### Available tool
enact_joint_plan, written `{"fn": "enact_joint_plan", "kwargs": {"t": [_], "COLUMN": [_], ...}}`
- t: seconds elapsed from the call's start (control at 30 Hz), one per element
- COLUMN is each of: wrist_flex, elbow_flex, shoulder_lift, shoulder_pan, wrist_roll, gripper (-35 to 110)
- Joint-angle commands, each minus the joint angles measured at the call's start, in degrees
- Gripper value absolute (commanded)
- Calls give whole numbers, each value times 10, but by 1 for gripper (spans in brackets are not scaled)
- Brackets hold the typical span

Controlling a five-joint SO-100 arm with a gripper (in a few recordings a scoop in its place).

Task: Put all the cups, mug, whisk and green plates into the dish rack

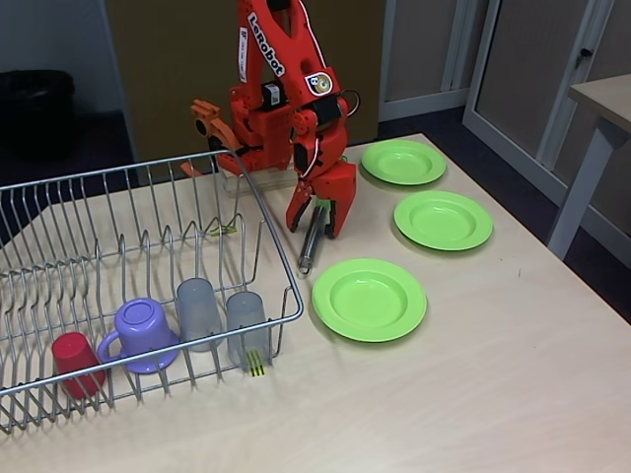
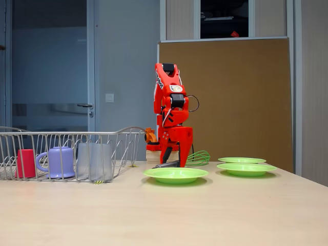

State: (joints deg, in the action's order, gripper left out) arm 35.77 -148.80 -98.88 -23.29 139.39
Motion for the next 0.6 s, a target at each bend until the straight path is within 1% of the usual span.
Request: {"fn": "enact_joint_plan", "kwargs": {"t": [0.0,0.2,0.3,0.4,0.57], "wrist_flex": [-16,-38,-46,-47,-28], "elbow_flex": [-18,-33,-39,-40,-26], "shoulder_lift": [-1,6,9,9,-3], "shoulder_pan": [-9,2,8,14,13], "wrist_roll": [16,0,-7,-14,-22], "gripper": [28,22,10,1,0]}}
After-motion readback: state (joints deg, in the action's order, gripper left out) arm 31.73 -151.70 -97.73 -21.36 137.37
